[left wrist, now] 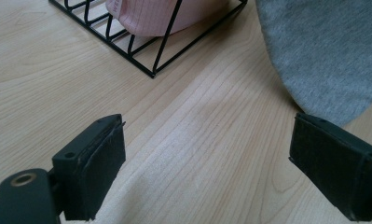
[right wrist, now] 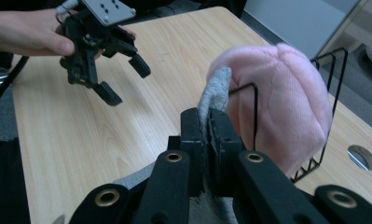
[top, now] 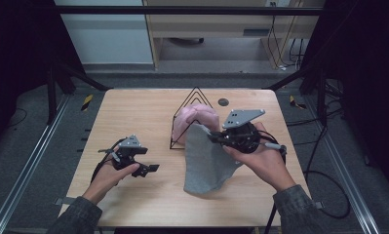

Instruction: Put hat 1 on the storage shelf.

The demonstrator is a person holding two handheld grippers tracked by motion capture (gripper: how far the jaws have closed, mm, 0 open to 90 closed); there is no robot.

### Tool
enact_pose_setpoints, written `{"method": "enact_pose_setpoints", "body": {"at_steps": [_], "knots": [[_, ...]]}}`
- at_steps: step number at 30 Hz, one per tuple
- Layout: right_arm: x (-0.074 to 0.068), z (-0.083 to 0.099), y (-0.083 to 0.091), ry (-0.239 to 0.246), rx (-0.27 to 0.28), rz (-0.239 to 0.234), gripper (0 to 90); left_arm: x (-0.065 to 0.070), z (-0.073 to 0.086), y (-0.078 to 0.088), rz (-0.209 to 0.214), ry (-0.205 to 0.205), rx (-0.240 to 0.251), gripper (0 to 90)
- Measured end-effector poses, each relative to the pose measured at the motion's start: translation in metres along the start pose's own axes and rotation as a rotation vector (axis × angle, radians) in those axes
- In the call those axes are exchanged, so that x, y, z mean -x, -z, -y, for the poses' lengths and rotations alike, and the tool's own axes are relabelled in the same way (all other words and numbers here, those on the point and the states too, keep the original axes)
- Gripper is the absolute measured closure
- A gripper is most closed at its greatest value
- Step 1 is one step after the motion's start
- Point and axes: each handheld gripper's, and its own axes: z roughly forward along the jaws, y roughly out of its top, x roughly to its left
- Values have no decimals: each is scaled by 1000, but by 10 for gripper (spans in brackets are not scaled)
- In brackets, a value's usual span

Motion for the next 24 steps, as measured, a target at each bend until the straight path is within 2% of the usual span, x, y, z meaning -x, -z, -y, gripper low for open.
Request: {"method": "enact_pose_setpoints", "body": {"at_steps": [14, 17, 20, 24], "knots": [[-13, -32, -1, 61, 19, -22, 863, 6, -6, 3, 49, -13, 34, 106], [-17, -43, 0, 89, 15, -26, 862, 8, -15, 6, 67, -50, 33, 108], [-20, -53, 3, 103, 27, -25, 862, 8, -21, 8, 83, -65, 30, 112], [-24, -62, 8, 117, 46, -33, 862, 11, -37, 12, 101, -92, 30, 115]]}}
